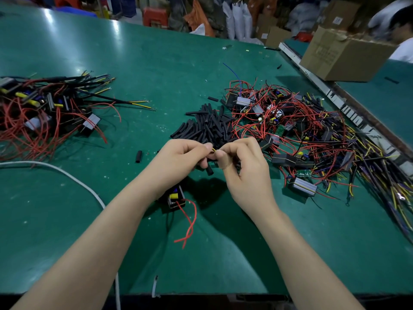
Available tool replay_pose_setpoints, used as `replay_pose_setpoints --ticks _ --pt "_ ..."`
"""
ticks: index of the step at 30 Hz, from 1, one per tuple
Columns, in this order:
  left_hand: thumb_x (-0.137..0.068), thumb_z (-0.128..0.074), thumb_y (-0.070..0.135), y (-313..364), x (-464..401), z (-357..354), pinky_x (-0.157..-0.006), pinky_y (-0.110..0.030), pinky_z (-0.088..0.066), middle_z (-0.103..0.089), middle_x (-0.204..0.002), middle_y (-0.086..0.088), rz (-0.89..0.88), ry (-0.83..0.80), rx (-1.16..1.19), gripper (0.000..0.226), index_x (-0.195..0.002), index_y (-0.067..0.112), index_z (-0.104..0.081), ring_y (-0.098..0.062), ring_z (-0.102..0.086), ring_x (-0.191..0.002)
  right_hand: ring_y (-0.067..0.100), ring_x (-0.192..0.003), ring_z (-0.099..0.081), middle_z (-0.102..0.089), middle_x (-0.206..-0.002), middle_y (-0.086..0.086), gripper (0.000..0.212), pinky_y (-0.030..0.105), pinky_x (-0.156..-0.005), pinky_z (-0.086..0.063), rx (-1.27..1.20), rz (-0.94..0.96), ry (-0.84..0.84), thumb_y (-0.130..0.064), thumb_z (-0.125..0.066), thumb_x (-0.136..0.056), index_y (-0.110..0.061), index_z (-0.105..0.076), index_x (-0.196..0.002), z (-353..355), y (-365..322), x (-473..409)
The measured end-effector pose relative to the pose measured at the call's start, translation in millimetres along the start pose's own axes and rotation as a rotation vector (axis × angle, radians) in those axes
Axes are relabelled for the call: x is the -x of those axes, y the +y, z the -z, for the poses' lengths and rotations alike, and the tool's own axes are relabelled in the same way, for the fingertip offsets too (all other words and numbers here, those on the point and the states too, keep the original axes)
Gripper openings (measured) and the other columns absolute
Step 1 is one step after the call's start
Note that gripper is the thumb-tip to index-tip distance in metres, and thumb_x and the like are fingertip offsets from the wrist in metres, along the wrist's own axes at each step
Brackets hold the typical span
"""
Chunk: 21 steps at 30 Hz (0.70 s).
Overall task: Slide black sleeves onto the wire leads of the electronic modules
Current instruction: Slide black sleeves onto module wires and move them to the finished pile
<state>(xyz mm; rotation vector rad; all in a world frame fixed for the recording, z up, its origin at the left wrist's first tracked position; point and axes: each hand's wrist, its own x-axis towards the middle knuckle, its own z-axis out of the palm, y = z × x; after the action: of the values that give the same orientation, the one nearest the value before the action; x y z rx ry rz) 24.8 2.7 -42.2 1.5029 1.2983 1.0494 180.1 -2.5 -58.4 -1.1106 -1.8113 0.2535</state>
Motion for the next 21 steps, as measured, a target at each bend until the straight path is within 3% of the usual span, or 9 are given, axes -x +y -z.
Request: replay_pose_setpoints --ticks 3,7,9,12,16,21 --pt "-0.094 -0.056 0.028 -0.4 0.3 -0.5 -0.048 -0.01 -0.03 -0.056 -0.052 0.015 -0.039 0.008 -0.018 0.033 -0.066 0.016 -0.068 0.003 -0.039 -0.046 0.013 -0.074 -0.049 -0.05 -0.09 -0.001 0.014 0.04 -0.064 -0.046 0.003 -0.005 -0.012 -0.017 -0.058 -0.093 -0.005 -0.065 -0.089 -0.8 1.0 0.2" --pt "-0.092 -0.059 0.023 -2.8 -0.1 -1.5 -0.06 -0.014 -0.039 -0.065 -0.063 0.012 -0.095 0.026 -0.044 0.021 -0.076 0.016 -0.071 0.0 -0.05 -0.059 0.01 -0.076 -0.05 -0.054 -0.088 0.003 0.013 0.022 -0.069 -0.043 -0.039 -0.042 -0.027 -0.017 -0.06 -0.092 -0.007 -0.066 -0.087 0.3 3.2 -2.0" --pt "-0.092 -0.061 0.022 -4.5 1.6 -3.5 -0.066 -0.018 -0.043 -0.066 -0.067 0.009 -0.217 0.075 -0.222 0.017 -0.079 0.018 -0.072 -0.002 -0.056 -0.066 0.006 -0.076 -0.049 -0.055 -0.086 0.002 0.011 0.015 -0.07 -0.039 -0.06 -0.117 -0.045 -0.017 -0.061 -0.092 -0.012 -0.066 -0.083 0.8 2.2 -3.2" --pt "-0.091 -0.061 0.021 -6.0 4.2 -6.0 -0.071 -0.032 -0.046 -0.066 -0.075 0.001 -0.451 0.169 -0.452 0.015 -0.09 0.013 -0.073 -0.013 -0.058 -0.072 0.003 -0.074 -0.052 -0.058 -0.079 -0.008 0.017 0.017 -0.071 -0.039 -0.229 -0.361 -0.123 -0.022 -0.062 -0.092 -0.025 -0.063 -0.076 2.0 -0.5 -6.6" --pt "-0.088 -0.057 0.026 -8.1 5.7 -6.3 -0.067 -0.035 -0.048 -0.065 -0.078 0.0 -0.516 0.188 -0.456 0.021 -0.091 0.012 -0.073 -0.017 -0.059 -0.072 -0.004 -0.059 -0.052 -0.059 -0.061 -0.017 0.019 0.011 -0.059 -0.044 -0.566 -0.616 -0.224 -0.023 -0.06 -0.093 -0.021 -0.068 -0.075 7.6 -2.2 -10.6" --pt "-0.087 -0.061 0.021 -7.5 5.8 -7.1 -0.067 -0.024 -0.044 -0.064 -0.075 0.001 -0.548 0.227 -0.404 0.016 -0.093 0.013 -0.074 -0.008 -0.055 -0.069 -0.001 -0.063 -0.053 -0.06 -0.067 -0.013 0.021 0.009 -0.058 -0.043 -0.576 -0.617 -0.259 -0.027 -0.057 -0.095 -0.02 -0.068 -0.079 9.8 -5.0 -11.4"
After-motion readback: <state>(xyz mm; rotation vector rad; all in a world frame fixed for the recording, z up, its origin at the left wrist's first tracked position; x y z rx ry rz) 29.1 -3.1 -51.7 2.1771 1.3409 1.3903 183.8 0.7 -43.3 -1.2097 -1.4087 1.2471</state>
